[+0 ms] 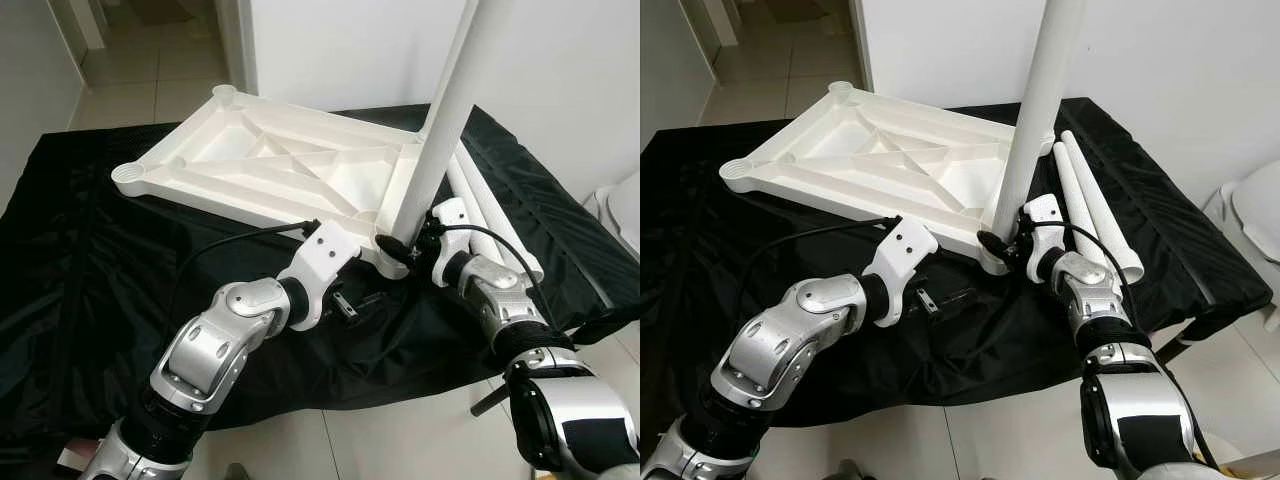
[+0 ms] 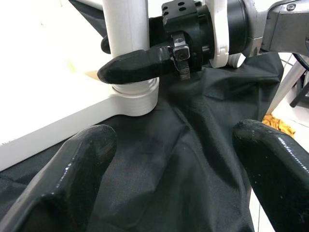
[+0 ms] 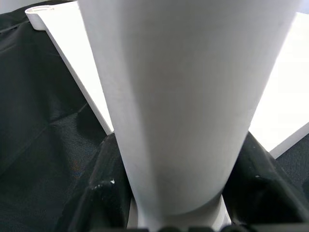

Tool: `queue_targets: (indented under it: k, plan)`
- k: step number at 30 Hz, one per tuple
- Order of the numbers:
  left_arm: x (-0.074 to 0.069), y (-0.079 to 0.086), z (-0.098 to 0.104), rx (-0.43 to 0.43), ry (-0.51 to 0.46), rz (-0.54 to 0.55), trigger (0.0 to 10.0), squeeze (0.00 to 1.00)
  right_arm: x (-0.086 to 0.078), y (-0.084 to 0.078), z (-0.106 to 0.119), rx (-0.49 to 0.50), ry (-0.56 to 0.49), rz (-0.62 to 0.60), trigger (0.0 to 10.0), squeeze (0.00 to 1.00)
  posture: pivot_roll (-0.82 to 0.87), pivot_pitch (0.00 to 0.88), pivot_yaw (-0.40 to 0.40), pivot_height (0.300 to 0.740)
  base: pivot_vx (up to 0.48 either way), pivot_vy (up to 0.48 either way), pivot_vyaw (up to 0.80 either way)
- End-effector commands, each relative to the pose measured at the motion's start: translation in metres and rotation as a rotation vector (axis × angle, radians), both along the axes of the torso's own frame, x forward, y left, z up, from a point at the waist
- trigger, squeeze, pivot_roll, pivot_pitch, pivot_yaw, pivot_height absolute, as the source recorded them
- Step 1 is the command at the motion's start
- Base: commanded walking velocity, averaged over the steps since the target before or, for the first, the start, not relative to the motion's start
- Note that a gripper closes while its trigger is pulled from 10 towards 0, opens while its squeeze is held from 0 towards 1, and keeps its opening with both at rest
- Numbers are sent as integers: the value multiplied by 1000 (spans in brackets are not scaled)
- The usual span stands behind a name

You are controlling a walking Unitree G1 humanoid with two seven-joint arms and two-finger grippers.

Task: Building children table

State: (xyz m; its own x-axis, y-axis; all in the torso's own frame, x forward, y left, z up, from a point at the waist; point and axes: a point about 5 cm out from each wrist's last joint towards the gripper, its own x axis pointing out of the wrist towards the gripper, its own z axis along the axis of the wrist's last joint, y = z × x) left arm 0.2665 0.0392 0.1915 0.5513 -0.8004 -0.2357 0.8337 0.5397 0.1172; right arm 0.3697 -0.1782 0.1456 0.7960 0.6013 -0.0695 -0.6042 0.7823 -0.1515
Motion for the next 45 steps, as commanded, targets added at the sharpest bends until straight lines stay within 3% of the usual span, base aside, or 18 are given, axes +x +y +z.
queue_targets:
  k: [1,12,23,29,37,40,45]
  plan:
    - [0,0,3,2,-8,1,10000,0,-4,-8,-10,12,34,-18,0,0,-57,42,26,740,0,0,0]
    - [-1,-1,2,-1,-4,1,10000,0,-4,-10,-12,39,26,-161,0,0,-64,48,15,740,0,0,0]
    - [-3,-3,1,-6,2,-4,10000,0,-13,24,-10,138,-24,-215,0,0,-79,55,13,740,0,0,0]
    - [-3,-4,0,-9,7,-7,10000,0,-20,46,-9,203,-32,-390,0,0,-84,54,11,740,0,0,0]
    - [-3,-4,-1,-7,8,-7,10000,0,-23,55,-7,212,-43,-508,0,0,-83,50,7,740,0,0,0]
    - [-3,-4,-1,-7,7,-10,10000,0,-29,62,-11,231,-23,-719,0,0,-83,43,2,740,0,0,0]
    - [-3,-5,-1,-8,7,-13,10000,0,-34,69,-11,243,-21,-779,0,0,-80,39,-2,740,0,0,0]
